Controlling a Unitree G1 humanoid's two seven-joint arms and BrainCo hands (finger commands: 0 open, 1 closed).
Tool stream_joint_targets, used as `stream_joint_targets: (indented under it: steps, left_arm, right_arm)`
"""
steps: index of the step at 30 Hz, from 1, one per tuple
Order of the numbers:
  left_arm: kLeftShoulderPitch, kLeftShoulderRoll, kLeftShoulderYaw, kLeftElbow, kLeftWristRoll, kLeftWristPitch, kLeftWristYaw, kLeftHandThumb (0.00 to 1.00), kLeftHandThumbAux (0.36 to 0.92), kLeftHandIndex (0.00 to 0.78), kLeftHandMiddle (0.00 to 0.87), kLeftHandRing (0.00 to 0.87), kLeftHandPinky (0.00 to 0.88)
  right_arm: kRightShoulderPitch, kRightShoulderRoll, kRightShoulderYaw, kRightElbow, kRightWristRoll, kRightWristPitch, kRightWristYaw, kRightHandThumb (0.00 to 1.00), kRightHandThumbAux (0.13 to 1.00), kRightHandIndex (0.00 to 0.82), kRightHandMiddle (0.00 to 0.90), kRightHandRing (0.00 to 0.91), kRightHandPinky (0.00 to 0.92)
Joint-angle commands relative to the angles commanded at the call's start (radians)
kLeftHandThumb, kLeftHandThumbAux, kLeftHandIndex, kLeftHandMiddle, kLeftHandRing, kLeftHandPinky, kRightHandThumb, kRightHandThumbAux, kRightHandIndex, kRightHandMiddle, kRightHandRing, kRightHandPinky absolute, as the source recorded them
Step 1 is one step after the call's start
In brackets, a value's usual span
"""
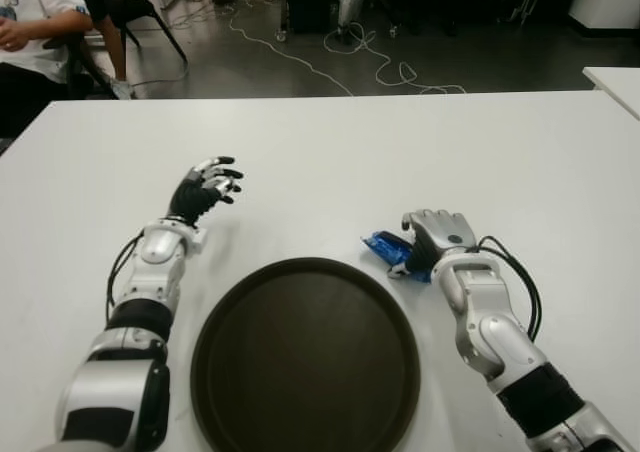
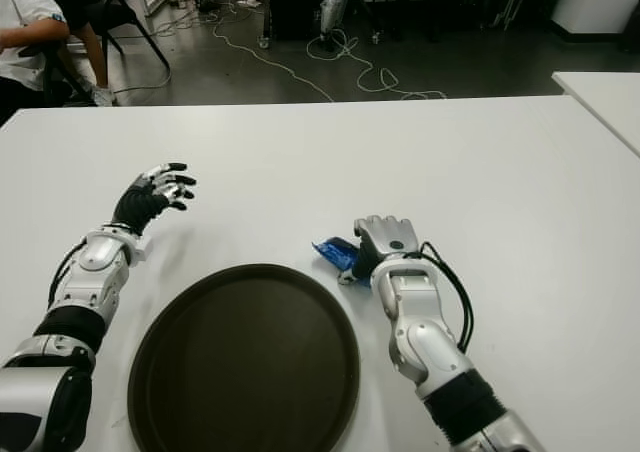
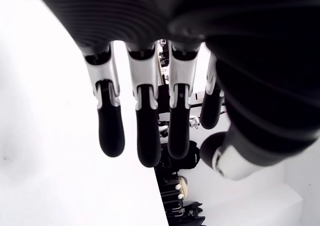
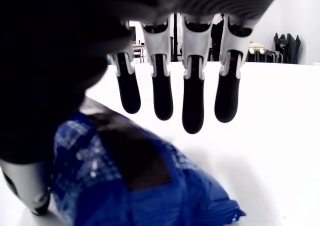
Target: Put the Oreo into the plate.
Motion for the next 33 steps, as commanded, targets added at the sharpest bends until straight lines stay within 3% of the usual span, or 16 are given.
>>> stream_joint_targets:
  steps: [5,7,11,15,16,18,21,33]
  left_arm:
    - [0.001,0.0,0.001,-0.002,0.001,-0.001,0.006,0.103,0.7,0.255,0.376,0.409,0.459]
    - [0.001,0.0,0.0,-0.001,0.002,0.0,0.007,0.102,0.697,0.264,0.378,0.409,0.454]
    - [0.001,0.0,-0.002,-0.003,0.005,0.001,0.009,0.098,0.692,0.275,0.384,0.413,0.455]
    - [0.003,0.0,-0.006,-0.01,0.008,0.003,0.011,0.104,0.691,0.279,0.384,0.415,0.46]
    - [0.003,0.0,-0.007,-0.012,0.009,0.003,0.011,0.106,0.691,0.279,0.385,0.418,0.468]
    - [0.005,0.0,-0.009,-0.017,0.01,0.004,0.011,0.105,0.689,0.281,0.387,0.422,0.474]
    - [0.008,0.0,-0.01,-0.023,0.012,0.005,0.011,0.097,0.685,0.285,0.39,0.425,0.475]
    - [0.013,0.001,-0.012,-0.036,0.013,0.014,0.014,0.086,0.691,0.272,0.381,0.413,0.46]
  right_arm:
    - [-0.007,-0.017,0.006,0.01,0.005,-0.014,-0.014,0.0,0.694,0.345,0.359,0.403,0.468]
    - [-0.009,-0.03,0.012,0.007,0.002,-0.025,-0.017,0.012,0.726,0.395,0.416,0.454,0.53]
    - [-0.01,-0.047,0.018,-0.001,0.0,-0.042,-0.02,0.147,0.785,0.483,0.569,0.604,0.664]
    - [-0.007,-0.061,0.015,-0.012,0.002,-0.06,-0.031,0.235,0.793,0.523,0.639,0.662,0.692]
    - [-0.006,-0.064,0.014,-0.013,0.002,-0.064,-0.036,0.397,0.769,0.49,0.652,0.668,0.69]
    - [-0.003,-0.07,0.013,-0.016,0.004,-0.072,-0.046,0.54,0.748,0.461,0.664,0.674,0.688]
    - [0.0,-0.075,0.012,-0.018,0.008,-0.08,-0.059,0.64,0.733,0.44,0.675,0.68,0.688]
    - [0.013,-0.089,-0.008,-0.039,0.057,-0.108,-0.072,0.69,0.726,0.431,0.702,0.704,0.7]
